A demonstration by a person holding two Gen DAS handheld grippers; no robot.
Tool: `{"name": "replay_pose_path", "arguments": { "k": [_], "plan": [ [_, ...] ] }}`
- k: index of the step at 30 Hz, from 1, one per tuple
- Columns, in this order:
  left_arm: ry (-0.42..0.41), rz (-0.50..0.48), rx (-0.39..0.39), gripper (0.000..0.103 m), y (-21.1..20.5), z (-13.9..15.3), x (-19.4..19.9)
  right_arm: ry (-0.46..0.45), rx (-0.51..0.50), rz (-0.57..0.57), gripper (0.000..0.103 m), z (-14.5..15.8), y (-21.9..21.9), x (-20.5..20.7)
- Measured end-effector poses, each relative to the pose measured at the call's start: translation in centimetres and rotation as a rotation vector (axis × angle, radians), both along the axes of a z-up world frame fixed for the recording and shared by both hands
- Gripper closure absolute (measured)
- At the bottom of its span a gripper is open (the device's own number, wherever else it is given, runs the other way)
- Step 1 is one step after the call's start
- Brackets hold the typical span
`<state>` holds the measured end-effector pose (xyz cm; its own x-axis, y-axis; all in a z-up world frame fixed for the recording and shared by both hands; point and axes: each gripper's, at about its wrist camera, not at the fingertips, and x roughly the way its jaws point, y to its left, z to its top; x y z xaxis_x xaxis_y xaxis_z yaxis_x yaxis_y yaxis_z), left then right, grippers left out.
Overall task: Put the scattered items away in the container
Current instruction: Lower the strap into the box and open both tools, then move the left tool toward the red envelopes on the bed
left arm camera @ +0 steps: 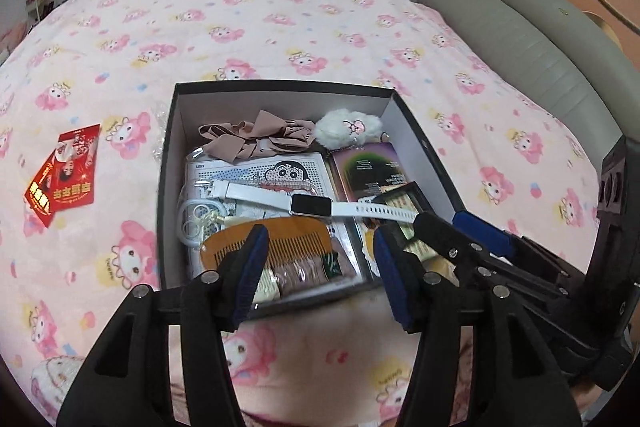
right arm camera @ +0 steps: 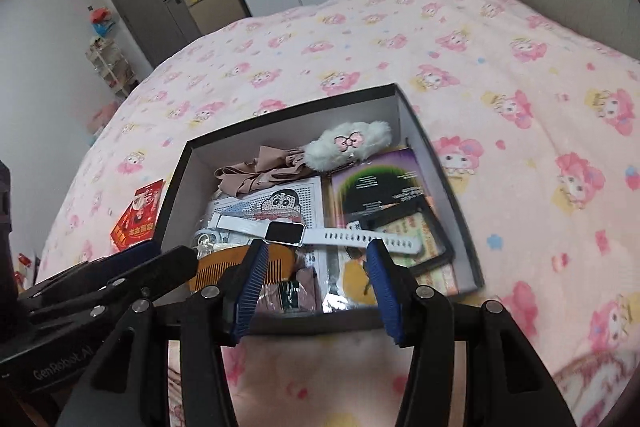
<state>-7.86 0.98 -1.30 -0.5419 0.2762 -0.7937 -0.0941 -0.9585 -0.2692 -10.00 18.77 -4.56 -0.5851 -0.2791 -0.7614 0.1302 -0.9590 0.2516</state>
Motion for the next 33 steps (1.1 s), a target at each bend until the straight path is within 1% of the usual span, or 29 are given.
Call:
{"name": "replay_pose_path", "arguments": {
  "k": [3, 7, 12, 15, 17, 21, 27, 33],
  "plan": [
    [0.009, -0.02, -0.003, 0.044, -0.3, 0.5, 1.4, 0.021, 0.0, -0.004, 0.055, 0.9, -0.4, 1.3],
    [0.042, -0.027, -0.022, 0.044, -1.2, 1.4, 3.3, 0.033, 0.011, 0.005, 0.055, 1.7, -1.5, 2.8],
    [0.052, -0.019, -0.001, 0.044, -3.7, 2.0, 5.0, 0.04, 0.013, 0.042, 0.055, 2.4, -3.6, 4.1],
    [0.062, -0.008, -0.018, 0.045, -5.0, 2.4, 5.8, 0.05, 0.054, 0.063, 0.055, 2.9, -5.6, 4.9],
    [0.07, -0.001, -0.014, 0.045, -6.0, 2.7, 6.3, 0.06, 0.067, 0.074, 0.055, 3.2, -6.6, 5.3],
    [0.081, 0.014, 0.008, 0.045, -8.2, 3.1, 7.0, 0.066, 0.046, 0.113, 0.055, 3.7, -8.6, 5.6],
    [0.086, 0.075, 0.013, 0.045, -12.0, 3.1, 7.8, 0.051, 0.038, 0.175, 0.055, 3.7, -12.2, 5.4],
    [0.075, 0.162, 0.033, 0.045, -17.1, 2.0, 8.9, 0.031, 0.05, 0.265, 0.055, 3.1, -17.6, 5.0]
  ]
}}
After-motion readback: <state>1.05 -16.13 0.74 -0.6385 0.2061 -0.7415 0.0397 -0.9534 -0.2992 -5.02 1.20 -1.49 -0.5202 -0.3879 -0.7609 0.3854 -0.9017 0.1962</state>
